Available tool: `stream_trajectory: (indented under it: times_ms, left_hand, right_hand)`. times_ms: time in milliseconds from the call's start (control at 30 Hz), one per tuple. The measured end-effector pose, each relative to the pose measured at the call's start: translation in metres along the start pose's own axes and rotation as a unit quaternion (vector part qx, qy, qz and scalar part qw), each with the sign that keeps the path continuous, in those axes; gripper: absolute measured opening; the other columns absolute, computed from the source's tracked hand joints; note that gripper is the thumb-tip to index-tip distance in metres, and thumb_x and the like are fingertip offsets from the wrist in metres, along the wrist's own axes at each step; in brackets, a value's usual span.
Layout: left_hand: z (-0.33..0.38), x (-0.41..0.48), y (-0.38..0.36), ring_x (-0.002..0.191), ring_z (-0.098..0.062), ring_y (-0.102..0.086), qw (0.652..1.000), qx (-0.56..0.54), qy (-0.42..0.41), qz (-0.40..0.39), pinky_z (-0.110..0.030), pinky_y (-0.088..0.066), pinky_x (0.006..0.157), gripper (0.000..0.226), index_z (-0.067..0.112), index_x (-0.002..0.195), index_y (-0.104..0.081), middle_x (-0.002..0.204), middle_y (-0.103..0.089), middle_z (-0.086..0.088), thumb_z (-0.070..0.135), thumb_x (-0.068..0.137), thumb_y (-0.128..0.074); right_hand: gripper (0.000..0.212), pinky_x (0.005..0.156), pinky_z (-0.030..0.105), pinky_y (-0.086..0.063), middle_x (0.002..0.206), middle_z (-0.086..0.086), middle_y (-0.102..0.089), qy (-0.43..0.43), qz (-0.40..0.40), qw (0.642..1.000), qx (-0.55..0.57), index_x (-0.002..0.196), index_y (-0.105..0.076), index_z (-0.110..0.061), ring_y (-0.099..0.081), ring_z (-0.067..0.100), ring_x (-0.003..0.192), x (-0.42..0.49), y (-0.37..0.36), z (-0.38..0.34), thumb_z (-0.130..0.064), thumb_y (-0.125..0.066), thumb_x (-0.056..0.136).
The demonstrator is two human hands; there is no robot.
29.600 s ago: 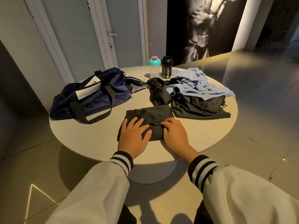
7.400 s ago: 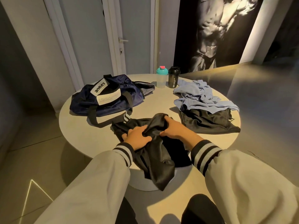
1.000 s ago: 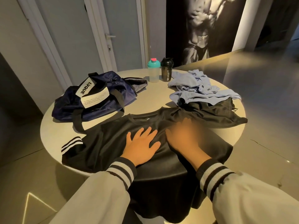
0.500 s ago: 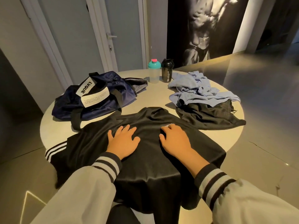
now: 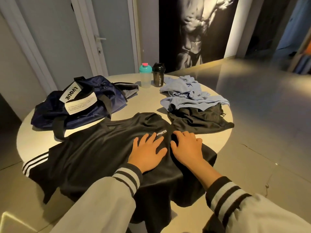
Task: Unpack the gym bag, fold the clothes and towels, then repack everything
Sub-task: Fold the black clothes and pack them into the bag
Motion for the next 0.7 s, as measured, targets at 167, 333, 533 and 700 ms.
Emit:
stream_trajectory:
  times_ms: [167,333,533,700]
  left_hand:
    - [-0.01,-0.004,0.014,0.138,-0.016,-0.043,0.974,-0.2,-0.011,0.105,-0.042,-0.031,0.118,0.054,0.04,0.15,-0.041,0.149,-0.05,0.01,0.055,0.099,-0.048]
    - [-0.012,-0.01,0.02,0.137,-0.01,-0.045,0.933,-0.344,0.032,0.099,-0.03,-0.036,0.115,0.044,0.035,0.15,-0.044,0.15,-0.05,0.011,0.042,0.106,-0.043]
    - [-0.012,-0.017,0.026,0.134,-0.012,-0.048,0.914,-0.382,0.048,0.125,-0.024,-0.036,0.108,0.042,0.032,0.149,-0.046,0.149,-0.052,0.006,0.038,0.108,-0.038]
    - [-0.013,-0.016,0.023,0.13,-0.013,-0.051,0.915,-0.383,0.05,0.114,-0.027,-0.039,0.108,0.042,0.035,0.149,-0.045,0.145,-0.054,0.007,0.041,0.108,-0.037]
  right_hand:
    - [0.024,0.073,0.027,-0.044,0.086,-0.002,-0.069,-0.044,-0.05,0.949,0.308,0.12,-0.063,-0.024,-0.064,0.019,0.083,0.003,0.008,-0.005,-0.027,-0.053,0.099]
    - [0.037,0.093,0.03,-0.049,0.125,0.009,-0.065,-0.073,-0.083,0.934,0.34,0.133,-0.06,-0.01,-0.062,0.026,0.111,0.009,0.005,-0.015,-0.007,-0.043,0.101]
    - [0.045,0.077,0.039,-0.059,0.113,0.017,-0.068,-0.205,-0.161,0.77,0.582,0.138,-0.049,-0.013,-0.07,0.029,0.089,0.013,-0.019,-0.034,-0.008,-0.062,0.095]
    - [0.021,0.084,0.036,-0.059,0.106,0.007,-0.072,-0.137,-0.136,0.824,0.533,0.114,-0.069,-0.01,-0.069,0.024,0.094,0.015,-0.018,-0.048,-0.017,-0.063,0.095]
Point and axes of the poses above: each hand's wrist, its own x-axis towards the middle knuckle, its own y-axis out of the back of the hand, z = x × y, the point moved 5 cm from there along x, towards the middle knuckle
